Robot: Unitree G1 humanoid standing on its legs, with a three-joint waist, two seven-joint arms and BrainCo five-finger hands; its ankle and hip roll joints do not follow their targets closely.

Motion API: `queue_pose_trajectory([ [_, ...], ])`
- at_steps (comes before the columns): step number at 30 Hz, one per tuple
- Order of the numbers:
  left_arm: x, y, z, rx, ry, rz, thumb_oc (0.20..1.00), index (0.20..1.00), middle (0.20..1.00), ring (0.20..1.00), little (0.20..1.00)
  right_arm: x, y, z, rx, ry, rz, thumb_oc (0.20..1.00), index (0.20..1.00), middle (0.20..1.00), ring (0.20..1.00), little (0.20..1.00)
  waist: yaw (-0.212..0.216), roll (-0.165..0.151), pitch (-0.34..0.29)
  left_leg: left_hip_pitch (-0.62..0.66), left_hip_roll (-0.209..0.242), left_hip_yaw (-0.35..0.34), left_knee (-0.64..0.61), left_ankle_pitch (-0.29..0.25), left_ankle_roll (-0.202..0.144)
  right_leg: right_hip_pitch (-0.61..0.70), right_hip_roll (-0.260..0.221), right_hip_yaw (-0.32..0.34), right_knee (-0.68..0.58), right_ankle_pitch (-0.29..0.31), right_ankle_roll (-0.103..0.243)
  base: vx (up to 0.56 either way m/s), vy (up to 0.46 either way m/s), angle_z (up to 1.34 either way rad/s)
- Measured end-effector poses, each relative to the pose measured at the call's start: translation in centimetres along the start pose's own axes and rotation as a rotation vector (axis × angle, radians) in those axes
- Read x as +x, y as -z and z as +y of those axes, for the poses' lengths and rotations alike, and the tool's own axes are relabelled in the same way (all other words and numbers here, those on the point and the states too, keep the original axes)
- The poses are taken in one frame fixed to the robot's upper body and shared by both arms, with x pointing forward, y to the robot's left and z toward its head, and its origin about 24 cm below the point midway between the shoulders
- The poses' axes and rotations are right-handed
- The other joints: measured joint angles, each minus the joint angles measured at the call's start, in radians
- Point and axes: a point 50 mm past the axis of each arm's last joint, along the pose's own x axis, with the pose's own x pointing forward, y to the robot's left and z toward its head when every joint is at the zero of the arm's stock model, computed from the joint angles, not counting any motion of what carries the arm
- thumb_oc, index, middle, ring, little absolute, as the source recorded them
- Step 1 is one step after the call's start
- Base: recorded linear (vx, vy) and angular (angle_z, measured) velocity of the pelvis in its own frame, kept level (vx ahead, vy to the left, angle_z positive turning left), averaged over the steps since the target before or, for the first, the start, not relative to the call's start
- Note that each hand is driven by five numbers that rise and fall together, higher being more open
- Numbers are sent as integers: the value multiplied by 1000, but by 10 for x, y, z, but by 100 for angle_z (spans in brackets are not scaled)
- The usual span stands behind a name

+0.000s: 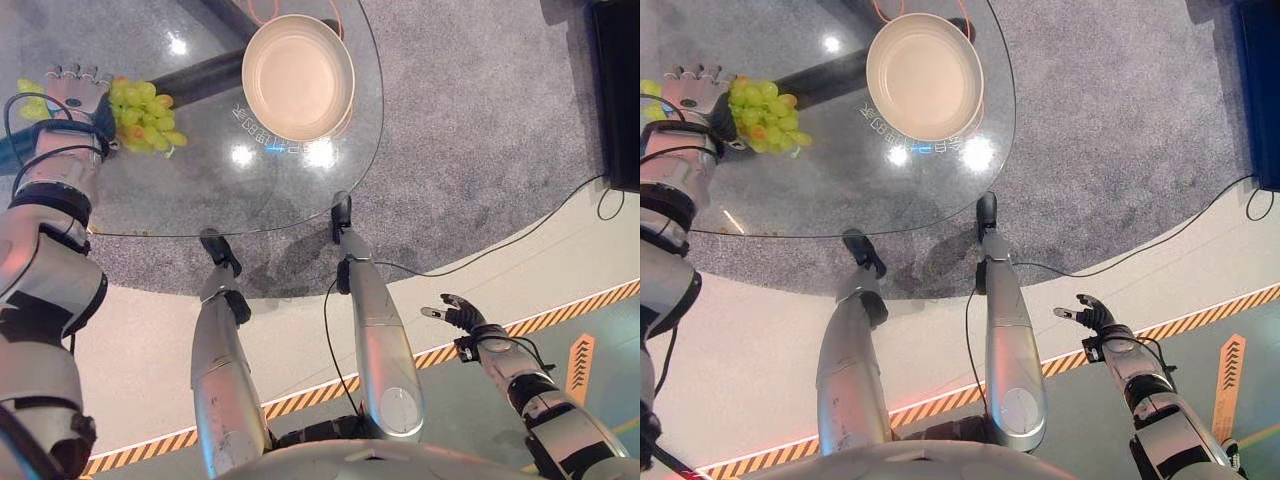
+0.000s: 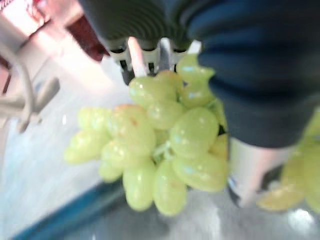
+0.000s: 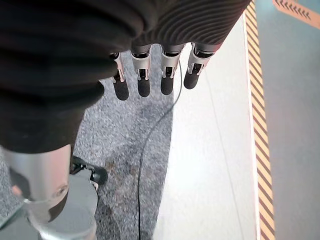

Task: Pick up fruits into the plate

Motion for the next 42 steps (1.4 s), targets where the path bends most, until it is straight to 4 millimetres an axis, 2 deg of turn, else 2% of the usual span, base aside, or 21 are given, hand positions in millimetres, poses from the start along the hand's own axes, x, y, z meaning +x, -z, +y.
queue_pose_trajectory([
  [6, -1, 3, -10, -29, 103, 31, 200, 200, 200, 200, 200, 0, -2, -6, 6, 34, -9, 1000, 1000, 1000, 1000, 1000, 4, 0, 0, 3, 0, 2, 1, 0, 0, 0, 0, 2, 2, 0, 0, 0, 0, 0],
  [9, -4, 4, -23, -24, 184, 35, 200, 200, 200, 200, 200, -1, -6, -10, 8, 45, -27, 1000, 1000, 1000, 1000, 1000, 4, 0, 0, 9, 1, 4, 1, 0, 0, 3, 0, 4, 6, 0, 0, 1, -11, -1],
  [18, -10, 1, -46, -17, 283, 77, 200, 200, 200, 200, 200, -1, -11, -14, 1, 68, -53, 1000, 1000, 1000, 1000, 1000, 5, 0, 0, 34, 1, 3, -1, 1, 0, 28, 1, 4, 6, 0, 0, -2, -7, 0],
  [24, -16, 0, -63, -68, 200, 86, 200, 200, 200, 200, 200, -2, -23, -12, 3, 75, -114, 1000, 1000, 1000, 1000, 1000, 6, 0, 0, 47, 1, -5, -2, 1, -1, 50, 2, -2, 1, 0, 0, -4, -17, 2],
  [30, -20, 0, -68, -160, 48, 97, 200, 200, 200, 200, 200, -3, -35, -8, 1, 69, -166, 1000, 1000, 1000, 1000, 1000, 13, 1, 0, 80, -1, -12, -20, 14, -2, 85, 1, -11, -5, 1, -1, -55, -34, 4],
  [36, -17, -1, -44, -333, -161, 77, 200, 200, 200, 200, 200, -4, -34, -3, -11, 65, -159, 1000, 1000, 1000, 1000, 1000, 40, 3, 2, 145, -5, -12, -89, 48, -8, 126, 0, -27, -10, -2, -4, -13, -1, 5],
  [42, -17, -16, -13, -463, -341, -4, 200, 200, 200, 200, 200, -4, -32, -3, -19, 82, -157, 1000, 1000, 1000, 1000, 1000, 61, 15, 8, 206, -16, -12, -150, 83, -9, 170, -5, -36, -19, -3, -5, -4, 15, 4],
])
